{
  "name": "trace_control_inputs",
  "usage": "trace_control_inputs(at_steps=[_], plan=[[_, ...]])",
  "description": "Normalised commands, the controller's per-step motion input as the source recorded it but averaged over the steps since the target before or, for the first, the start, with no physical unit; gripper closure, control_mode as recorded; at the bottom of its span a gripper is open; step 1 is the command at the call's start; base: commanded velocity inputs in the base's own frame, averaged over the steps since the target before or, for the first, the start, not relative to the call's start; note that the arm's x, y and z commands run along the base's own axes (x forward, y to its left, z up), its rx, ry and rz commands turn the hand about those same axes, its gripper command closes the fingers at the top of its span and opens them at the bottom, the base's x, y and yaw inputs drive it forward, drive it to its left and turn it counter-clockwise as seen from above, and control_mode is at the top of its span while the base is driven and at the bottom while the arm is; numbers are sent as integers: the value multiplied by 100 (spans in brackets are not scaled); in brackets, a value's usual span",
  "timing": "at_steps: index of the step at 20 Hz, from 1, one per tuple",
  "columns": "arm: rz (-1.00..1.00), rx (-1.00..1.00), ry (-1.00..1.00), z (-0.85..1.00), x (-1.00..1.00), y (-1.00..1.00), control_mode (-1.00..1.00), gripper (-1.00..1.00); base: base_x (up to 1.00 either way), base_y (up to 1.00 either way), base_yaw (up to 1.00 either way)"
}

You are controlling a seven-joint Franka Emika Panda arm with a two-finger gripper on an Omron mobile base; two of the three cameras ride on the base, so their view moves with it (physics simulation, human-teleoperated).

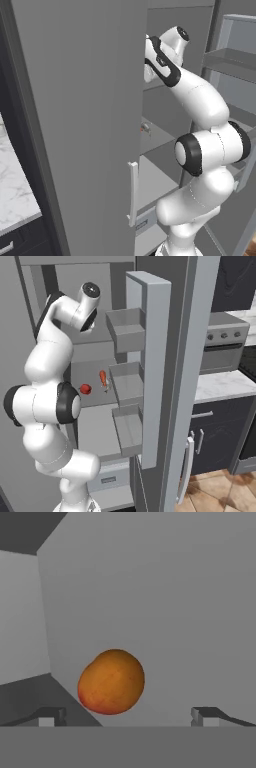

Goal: Take the fish and mango from the highest rack and move them to the second highest rack where the carrot and bell pepper are located, to maximize freezer space. Close the freezer door after rearranging.

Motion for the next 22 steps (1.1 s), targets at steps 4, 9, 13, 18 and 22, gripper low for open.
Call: trace_control_inputs(at_steps=[4,9,13,18,22], plan=[[0,-15,24,-20,20,19,-100,-100,0,0,0],[16,4,4,-17,19,-15,-100,-100,0,0,0],[24,8,0,-7,17,-14,-100,-100,0,0,0],[6,0,0,-1,27,4,-100,-100,0,0,0],[0,0,2,-2,25,20,-100,-100,0,0,0]])
